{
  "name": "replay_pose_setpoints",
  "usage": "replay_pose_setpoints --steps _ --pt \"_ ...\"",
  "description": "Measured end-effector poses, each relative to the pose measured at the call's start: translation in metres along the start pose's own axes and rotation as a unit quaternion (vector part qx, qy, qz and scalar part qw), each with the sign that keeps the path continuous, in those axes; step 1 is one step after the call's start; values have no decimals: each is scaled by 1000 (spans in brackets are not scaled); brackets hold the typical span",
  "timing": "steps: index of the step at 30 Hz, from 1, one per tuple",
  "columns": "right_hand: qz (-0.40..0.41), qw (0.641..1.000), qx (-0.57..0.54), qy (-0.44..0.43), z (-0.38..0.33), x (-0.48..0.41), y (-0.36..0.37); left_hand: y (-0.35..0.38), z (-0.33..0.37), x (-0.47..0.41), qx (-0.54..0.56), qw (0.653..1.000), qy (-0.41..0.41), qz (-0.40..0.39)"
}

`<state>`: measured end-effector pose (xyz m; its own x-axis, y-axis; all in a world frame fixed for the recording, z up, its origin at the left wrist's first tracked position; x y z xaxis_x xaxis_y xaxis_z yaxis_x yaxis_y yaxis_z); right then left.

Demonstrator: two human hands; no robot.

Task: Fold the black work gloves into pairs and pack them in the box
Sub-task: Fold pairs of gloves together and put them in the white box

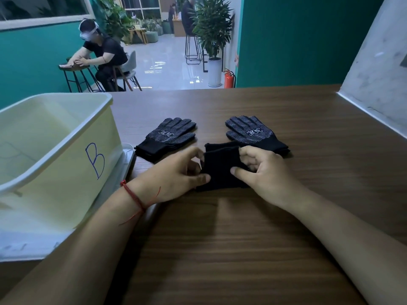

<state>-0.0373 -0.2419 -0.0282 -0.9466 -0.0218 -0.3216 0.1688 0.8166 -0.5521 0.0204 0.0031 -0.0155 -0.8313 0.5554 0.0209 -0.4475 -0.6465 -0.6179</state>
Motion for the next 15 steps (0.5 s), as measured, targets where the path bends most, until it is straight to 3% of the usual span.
replay_pose_setpoints --steps 4,7,11,15 --pt "59 993 102 -16 3 -5 4 9 3 -2 -72 992 -8 101" --pt "57 984 155 -66 6 -9 4 15 4 -1 -167 973 44 153" --pt "-26 969 188 -161 6 -9 8 15 -1 -1 -157 972 69 162" --pt "-70 967 200 -143 8 -9 10 13 1 0 -236 959 83 131"
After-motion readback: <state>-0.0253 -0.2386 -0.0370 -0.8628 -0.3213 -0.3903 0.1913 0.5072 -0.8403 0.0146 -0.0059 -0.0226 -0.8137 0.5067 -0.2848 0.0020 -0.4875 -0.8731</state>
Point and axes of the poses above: each hand's wrist, its own x-axis away from the middle knuckle, its own y-axis out of the palm, z = x × y, the point moved 1 cm from there along -x, towards the middle knuckle, and after that the axes turned 4 degrees about -y, right-handed, at the moved point
